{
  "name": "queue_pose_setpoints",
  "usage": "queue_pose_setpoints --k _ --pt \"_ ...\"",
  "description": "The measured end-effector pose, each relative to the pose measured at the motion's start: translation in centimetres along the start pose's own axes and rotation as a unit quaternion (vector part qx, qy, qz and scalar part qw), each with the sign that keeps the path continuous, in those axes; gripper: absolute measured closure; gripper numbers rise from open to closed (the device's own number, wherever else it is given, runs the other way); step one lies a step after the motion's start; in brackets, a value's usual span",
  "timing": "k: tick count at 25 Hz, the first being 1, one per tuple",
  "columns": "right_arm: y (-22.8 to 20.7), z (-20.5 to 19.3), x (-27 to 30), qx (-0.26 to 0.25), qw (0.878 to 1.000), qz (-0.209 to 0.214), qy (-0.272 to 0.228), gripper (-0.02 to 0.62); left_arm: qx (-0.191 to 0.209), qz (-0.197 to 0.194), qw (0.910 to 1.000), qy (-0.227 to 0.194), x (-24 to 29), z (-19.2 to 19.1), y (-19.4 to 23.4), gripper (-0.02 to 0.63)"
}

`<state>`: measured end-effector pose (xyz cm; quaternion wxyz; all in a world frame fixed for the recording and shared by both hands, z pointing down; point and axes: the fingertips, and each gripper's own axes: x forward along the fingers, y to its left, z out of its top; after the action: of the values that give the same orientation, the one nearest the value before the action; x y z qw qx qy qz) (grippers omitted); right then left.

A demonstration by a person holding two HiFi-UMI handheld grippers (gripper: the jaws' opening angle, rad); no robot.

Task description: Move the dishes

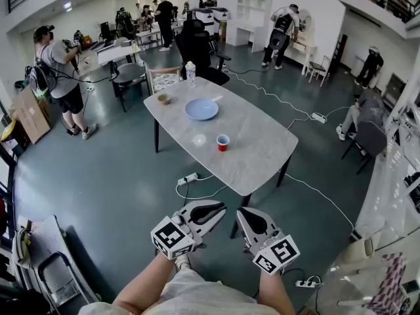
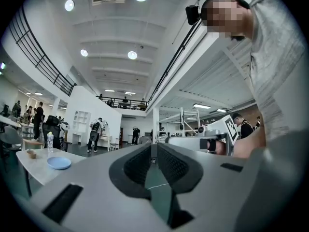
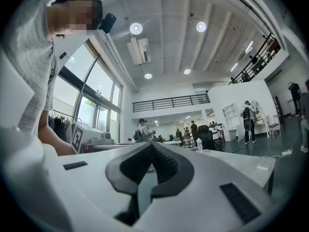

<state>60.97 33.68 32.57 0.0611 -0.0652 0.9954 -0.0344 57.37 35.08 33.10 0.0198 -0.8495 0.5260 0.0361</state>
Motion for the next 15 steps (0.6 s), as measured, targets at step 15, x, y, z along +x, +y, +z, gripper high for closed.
queue_pose_setpoints --k 15 --pt "-1.0 -2.0 6.8 0.017 1.0 0.014 0.023 0.577 -0.021 0.023 0.9995 -0.003 -1.7 -0.7 6.7 0.552"
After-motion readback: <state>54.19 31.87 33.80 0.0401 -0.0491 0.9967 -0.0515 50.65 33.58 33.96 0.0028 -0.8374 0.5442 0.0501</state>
